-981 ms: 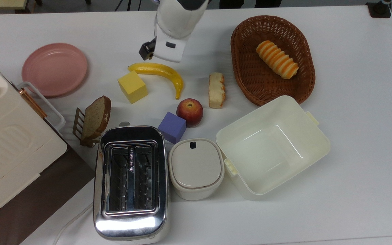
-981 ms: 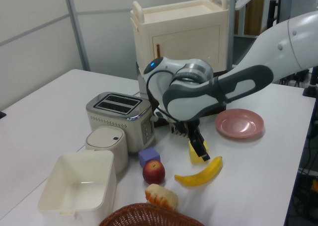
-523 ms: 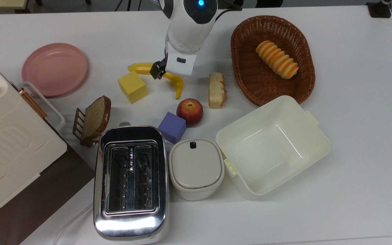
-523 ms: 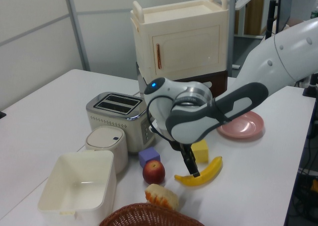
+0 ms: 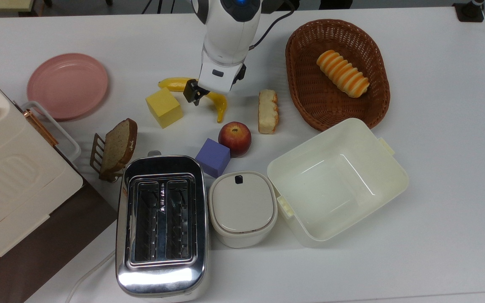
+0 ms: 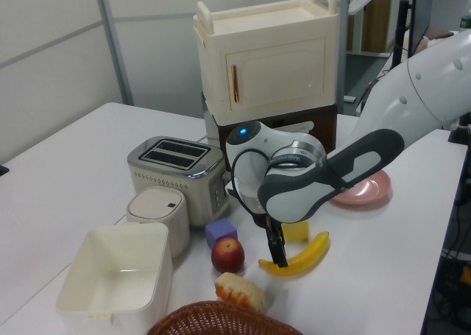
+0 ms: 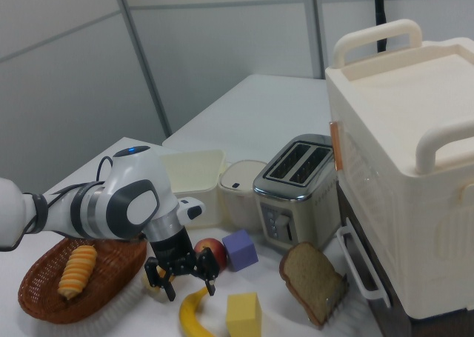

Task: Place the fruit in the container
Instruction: 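Close the gripper on the yellow banana's stem end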

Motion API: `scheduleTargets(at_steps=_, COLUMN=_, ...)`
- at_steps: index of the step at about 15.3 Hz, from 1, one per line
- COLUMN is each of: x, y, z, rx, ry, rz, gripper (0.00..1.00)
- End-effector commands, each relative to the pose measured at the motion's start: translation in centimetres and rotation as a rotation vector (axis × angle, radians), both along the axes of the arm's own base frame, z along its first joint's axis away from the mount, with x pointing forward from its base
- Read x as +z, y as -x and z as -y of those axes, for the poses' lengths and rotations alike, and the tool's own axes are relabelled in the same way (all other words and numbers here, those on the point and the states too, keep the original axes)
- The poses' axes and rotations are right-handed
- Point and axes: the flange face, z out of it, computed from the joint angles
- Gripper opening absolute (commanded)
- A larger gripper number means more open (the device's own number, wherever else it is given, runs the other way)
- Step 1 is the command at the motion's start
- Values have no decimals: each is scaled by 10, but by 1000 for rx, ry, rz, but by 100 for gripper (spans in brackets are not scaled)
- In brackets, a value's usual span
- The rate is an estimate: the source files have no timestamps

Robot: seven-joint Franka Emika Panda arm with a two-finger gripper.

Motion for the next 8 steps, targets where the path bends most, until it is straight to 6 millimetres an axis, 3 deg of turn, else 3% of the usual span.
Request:
scheduleTargets(at_steps=1, x=0, y=20, z=-1, rx=-29, ry=1, rz=19, gripper=100)
scheduleTargets(at_steps=8, x=-11, y=21, z=-2, rx=-40, ry=2, rz=0, gripper=100)
